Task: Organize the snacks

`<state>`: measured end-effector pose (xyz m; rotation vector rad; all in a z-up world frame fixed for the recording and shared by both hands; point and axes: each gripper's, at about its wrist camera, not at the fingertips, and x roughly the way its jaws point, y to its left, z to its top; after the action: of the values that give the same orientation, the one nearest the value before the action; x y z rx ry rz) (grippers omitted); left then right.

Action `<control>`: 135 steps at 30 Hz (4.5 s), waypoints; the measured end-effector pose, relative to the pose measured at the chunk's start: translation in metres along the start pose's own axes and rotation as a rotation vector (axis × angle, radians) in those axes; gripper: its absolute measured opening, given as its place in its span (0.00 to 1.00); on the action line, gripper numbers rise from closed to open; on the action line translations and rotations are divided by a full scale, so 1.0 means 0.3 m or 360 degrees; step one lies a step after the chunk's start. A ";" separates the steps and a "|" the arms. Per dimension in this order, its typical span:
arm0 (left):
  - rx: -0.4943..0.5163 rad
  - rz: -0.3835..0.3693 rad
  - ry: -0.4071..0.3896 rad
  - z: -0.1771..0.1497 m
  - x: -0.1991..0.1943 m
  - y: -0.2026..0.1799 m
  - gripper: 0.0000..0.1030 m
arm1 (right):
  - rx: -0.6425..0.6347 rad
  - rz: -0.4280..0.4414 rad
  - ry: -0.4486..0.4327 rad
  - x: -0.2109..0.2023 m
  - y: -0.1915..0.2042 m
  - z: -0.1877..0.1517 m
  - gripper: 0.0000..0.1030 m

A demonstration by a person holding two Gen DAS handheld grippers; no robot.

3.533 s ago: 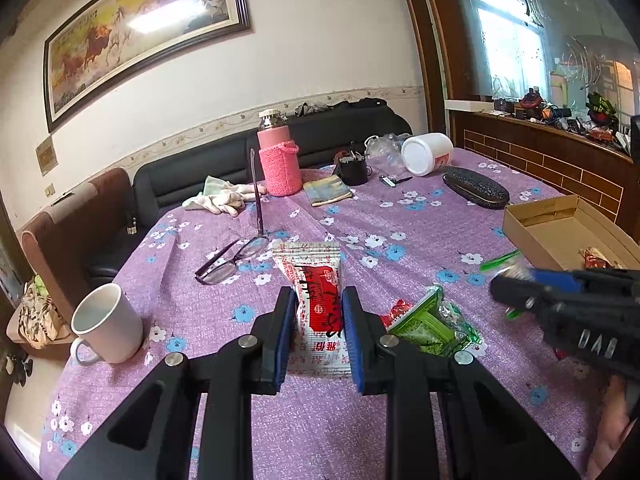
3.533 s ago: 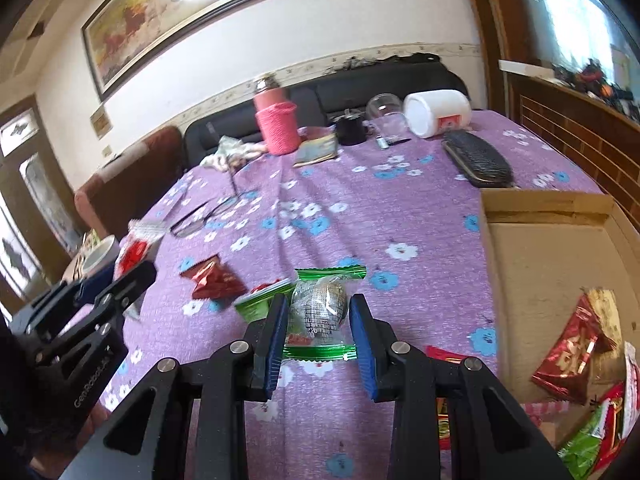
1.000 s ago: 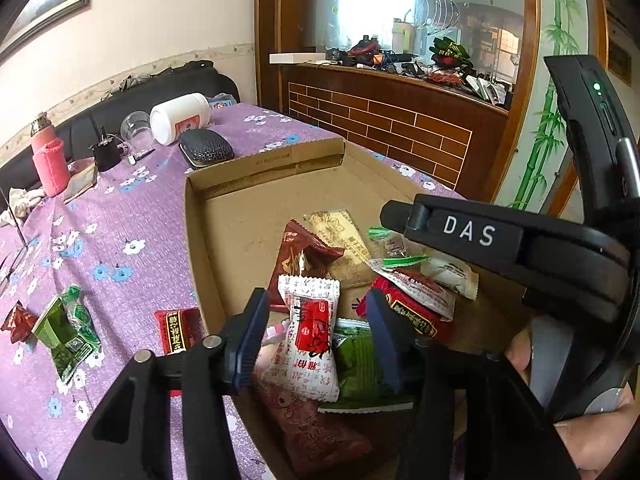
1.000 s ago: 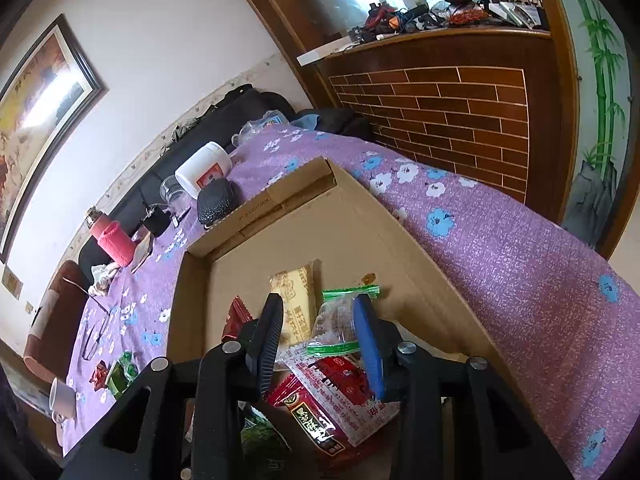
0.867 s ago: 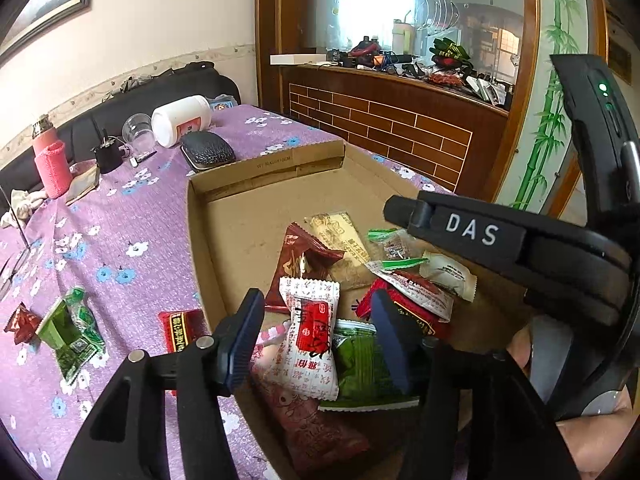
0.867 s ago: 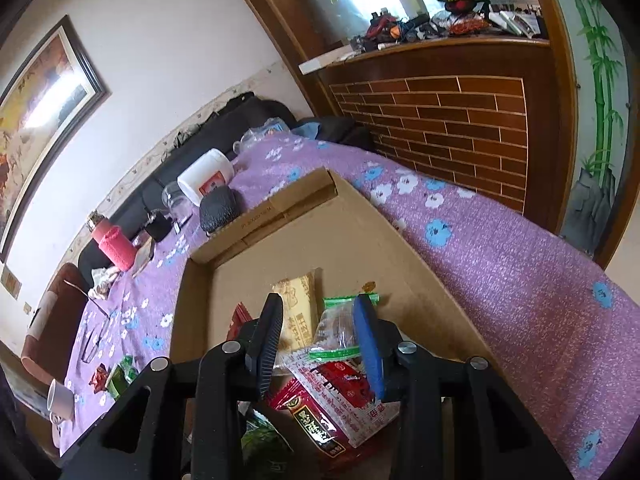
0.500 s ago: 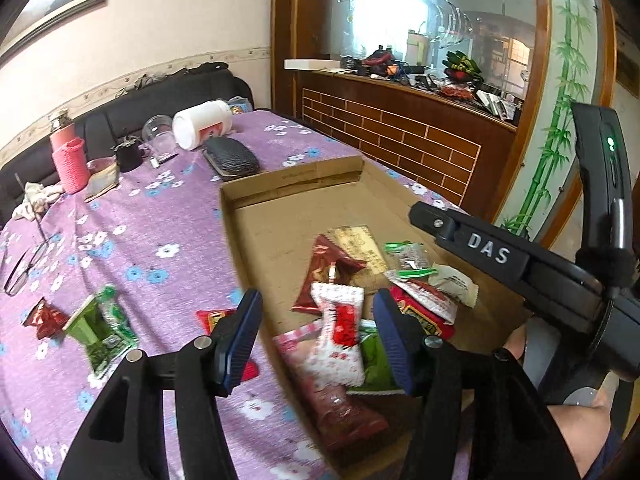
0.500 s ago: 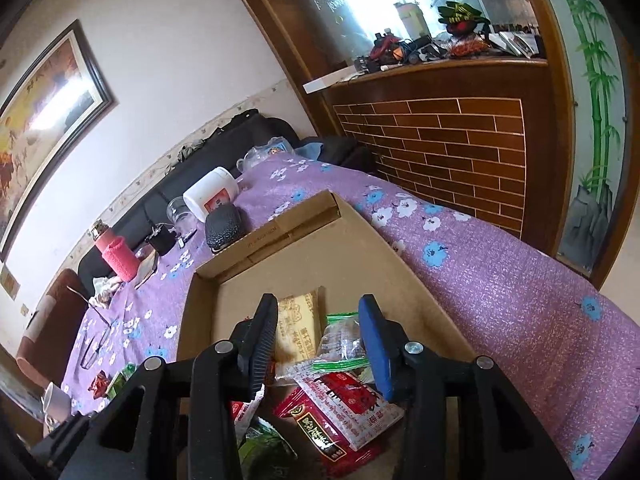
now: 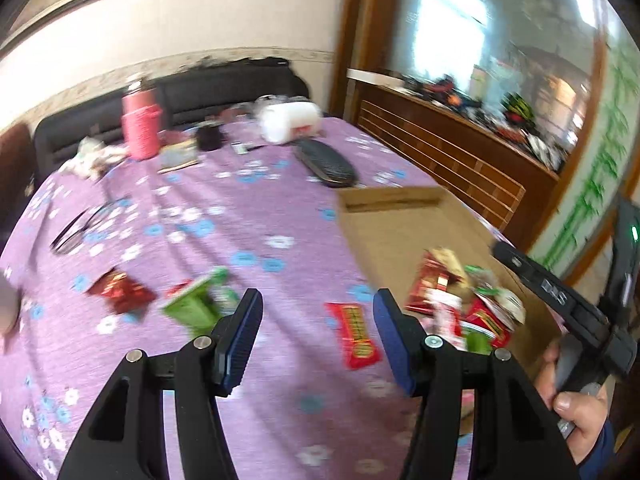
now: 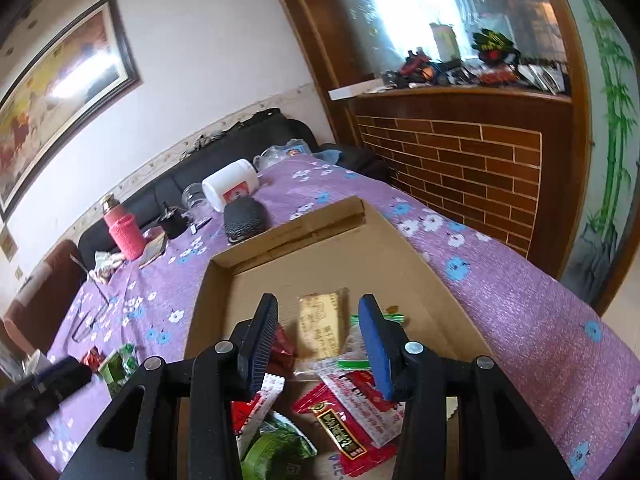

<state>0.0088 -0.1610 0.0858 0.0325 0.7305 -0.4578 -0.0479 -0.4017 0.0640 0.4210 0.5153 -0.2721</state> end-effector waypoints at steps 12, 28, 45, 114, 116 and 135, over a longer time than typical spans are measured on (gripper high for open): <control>-0.0454 0.0340 0.0120 -0.012 -0.011 0.522 0.55 | -0.0266 0.0148 0.0158 -0.017 0.184 -0.024 0.44; -0.0730 0.0449 0.0177 -0.061 -0.002 0.717 0.55 | -0.0947 0.0634 0.0819 0.256 0.846 -0.235 0.44; -0.0806 0.0487 0.0166 -0.065 0.002 0.742 0.55 | -0.0883 0.0760 0.0741 0.242 0.924 -0.220 0.24; -0.0128 0.0456 -0.0042 -0.038 0.060 0.430 0.26 | -0.0356 0.0885 0.0587 0.204 0.683 -0.178 0.24; -0.0107 0.0450 -0.0045 -0.039 0.060 0.412 0.26 | -0.0349 0.0881 0.0577 0.202 0.679 -0.173 0.24; 0.0141 0.0604 -0.0190 -0.054 0.023 0.306 0.27 | -0.0300 0.0832 0.0525 0.207 0.648 -0.149 0.24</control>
<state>0.0410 -0.0779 0.0573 0.2212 0.5697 -0.1272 0.0541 -0.2196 0.0580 0.4033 0.7247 0.3540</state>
